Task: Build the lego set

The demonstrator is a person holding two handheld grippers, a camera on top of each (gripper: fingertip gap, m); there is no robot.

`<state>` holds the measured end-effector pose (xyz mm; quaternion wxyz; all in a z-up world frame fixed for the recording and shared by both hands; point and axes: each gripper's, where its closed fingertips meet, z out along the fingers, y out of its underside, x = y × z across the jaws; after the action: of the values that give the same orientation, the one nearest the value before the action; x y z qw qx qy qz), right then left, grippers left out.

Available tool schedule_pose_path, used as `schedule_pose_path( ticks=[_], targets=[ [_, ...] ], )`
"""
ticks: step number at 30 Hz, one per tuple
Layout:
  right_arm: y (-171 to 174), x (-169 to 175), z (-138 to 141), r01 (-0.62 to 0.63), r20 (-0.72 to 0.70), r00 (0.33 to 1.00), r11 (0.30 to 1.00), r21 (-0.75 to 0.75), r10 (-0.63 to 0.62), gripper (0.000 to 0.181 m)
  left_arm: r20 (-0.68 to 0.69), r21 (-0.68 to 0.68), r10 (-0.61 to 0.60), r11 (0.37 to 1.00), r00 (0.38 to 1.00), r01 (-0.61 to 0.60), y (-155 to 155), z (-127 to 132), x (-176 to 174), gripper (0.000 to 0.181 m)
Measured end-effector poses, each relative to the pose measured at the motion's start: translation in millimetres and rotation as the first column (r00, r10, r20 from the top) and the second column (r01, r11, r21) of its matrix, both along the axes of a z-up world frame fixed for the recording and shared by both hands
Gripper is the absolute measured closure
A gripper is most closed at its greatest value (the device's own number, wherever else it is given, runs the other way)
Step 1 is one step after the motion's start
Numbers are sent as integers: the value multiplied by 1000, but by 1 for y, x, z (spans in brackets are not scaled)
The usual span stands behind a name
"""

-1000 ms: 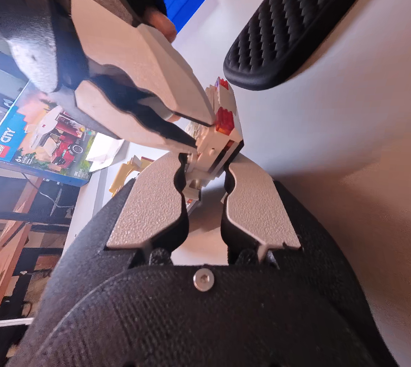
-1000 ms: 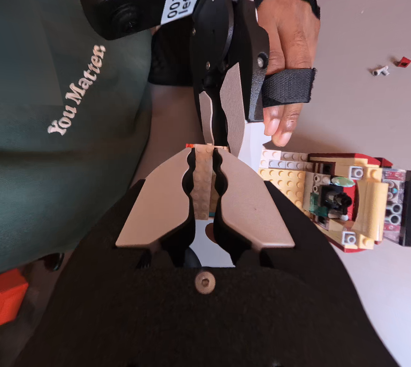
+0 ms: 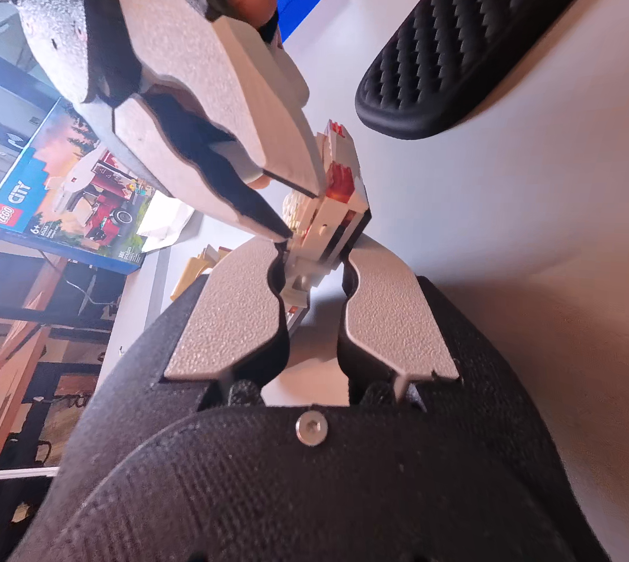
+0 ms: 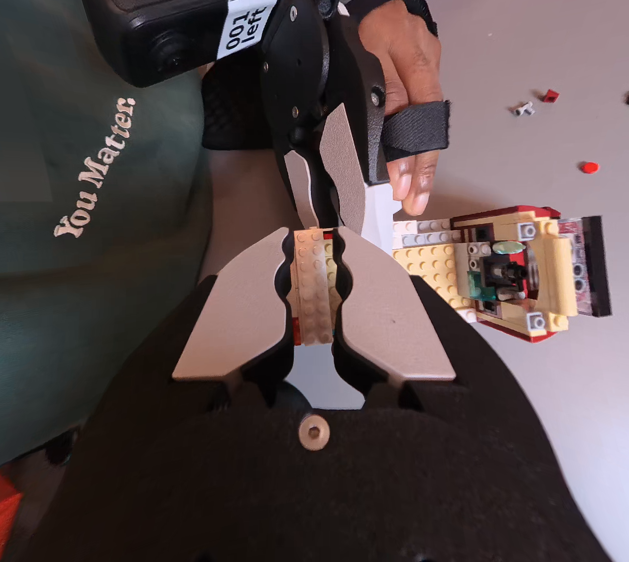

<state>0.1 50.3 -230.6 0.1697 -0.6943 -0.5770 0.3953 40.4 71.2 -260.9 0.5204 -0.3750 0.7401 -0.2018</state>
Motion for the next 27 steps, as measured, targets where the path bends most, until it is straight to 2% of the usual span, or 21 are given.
schedule_pose_path(
  ticks=[4, 10, 17, 19, 24, 27],
  targets=[
    [-7, 0, -6, -24, 51, 998, 990, -140, 32, 164, -25, 4, -7, 1000, 1000, 7, -2, -6, -1, 150],
    [-9, 1, -8, -79, 80, 993, 987, -139, 91, 165, -31, 10, -18, 1000, 999, 18, -3, -8, -3, 150],
    [-7, 2, 3, -51, -77, 996, 989, -136, 41, 166, 24, 16, -21, 1000, 1000, 20, -3, -3, -2, 151],
    [-3, 5, 21, -36, -167, 986, 986, -163, 8, 166, -1, 43, -14, 999, 1000, 14, -2, -12, -5, 150],
    [3, 21, 32, 24, -213, 976, 993, -112, -48, 165, 8, 50, -14, 999, 1000, 13, 2, -10, -6, 150],
    [9, 27, 36, 89, -219, 971, 995, -34, -94, 165, -14, 88, 5, 996, 1000, -4, 13, -19, -13, 149]
  ],
)
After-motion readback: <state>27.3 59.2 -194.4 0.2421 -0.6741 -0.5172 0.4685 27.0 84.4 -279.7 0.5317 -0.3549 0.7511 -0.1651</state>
